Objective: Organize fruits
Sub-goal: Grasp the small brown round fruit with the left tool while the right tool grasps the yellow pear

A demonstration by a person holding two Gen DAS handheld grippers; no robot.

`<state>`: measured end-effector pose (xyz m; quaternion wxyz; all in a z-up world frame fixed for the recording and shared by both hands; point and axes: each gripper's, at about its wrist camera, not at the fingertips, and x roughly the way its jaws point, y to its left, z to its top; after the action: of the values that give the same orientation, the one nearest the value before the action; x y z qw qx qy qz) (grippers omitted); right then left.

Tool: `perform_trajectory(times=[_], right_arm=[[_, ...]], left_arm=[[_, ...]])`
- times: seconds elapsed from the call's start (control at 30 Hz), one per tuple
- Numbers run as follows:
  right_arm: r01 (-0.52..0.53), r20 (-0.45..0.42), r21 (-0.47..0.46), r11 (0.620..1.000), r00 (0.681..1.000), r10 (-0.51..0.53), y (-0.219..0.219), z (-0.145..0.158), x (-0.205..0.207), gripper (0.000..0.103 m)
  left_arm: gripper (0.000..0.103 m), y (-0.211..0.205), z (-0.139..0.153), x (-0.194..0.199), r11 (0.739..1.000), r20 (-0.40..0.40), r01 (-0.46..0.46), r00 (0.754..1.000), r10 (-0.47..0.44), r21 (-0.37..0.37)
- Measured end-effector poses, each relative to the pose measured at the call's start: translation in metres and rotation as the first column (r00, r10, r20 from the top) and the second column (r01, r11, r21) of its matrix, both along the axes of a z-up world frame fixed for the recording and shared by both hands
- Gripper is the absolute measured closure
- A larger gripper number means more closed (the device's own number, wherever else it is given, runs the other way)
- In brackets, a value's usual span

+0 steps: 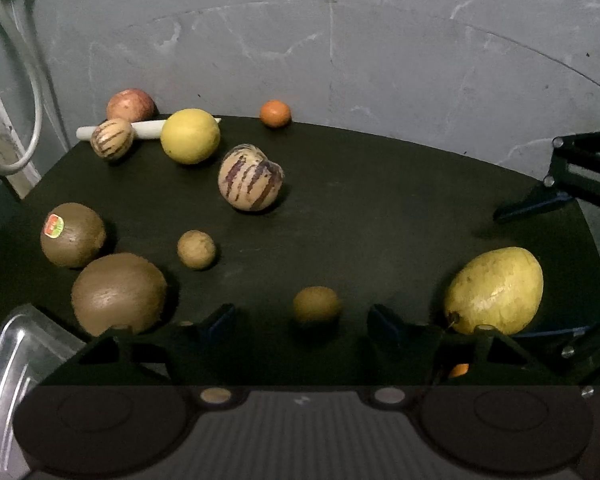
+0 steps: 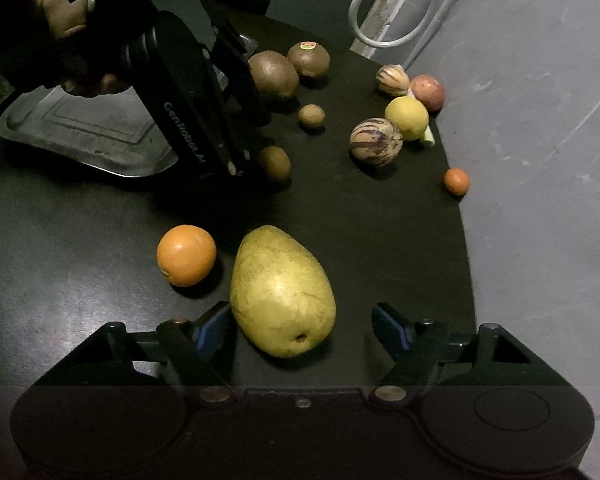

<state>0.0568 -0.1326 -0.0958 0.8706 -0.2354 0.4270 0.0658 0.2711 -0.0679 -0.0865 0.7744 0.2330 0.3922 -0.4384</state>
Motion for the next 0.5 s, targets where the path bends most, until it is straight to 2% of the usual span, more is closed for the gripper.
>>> perform_trajectory(times=[0.17,0.4,0.5], right_arm=[[-0.025,-0.011,0.04,0.999,1.0,0.025,-0.005,-0.003,0.005,0.03],[-0.085,-0.016,0.068,0.994,0.996,0.086,-0.006,-0.002,0.013,0.034],[-0.096,-0.027,0.099,0.991,0.995,0.099,-0.007,-0.002,0.016,0.042]], left_arm=[[0.042,-0.005,-0.005,-0.002,1.0,-0.012,0.017,1.0,-0.016,0.015],[0.049,-0.009,-0.006,0.003,1.0,-0.027,0.002,1.0,-0.001,0.017],[0.057,-0.008,-0.005,0.006,1.0,-0.037,-0.016,0.999,0.016,0.001]])
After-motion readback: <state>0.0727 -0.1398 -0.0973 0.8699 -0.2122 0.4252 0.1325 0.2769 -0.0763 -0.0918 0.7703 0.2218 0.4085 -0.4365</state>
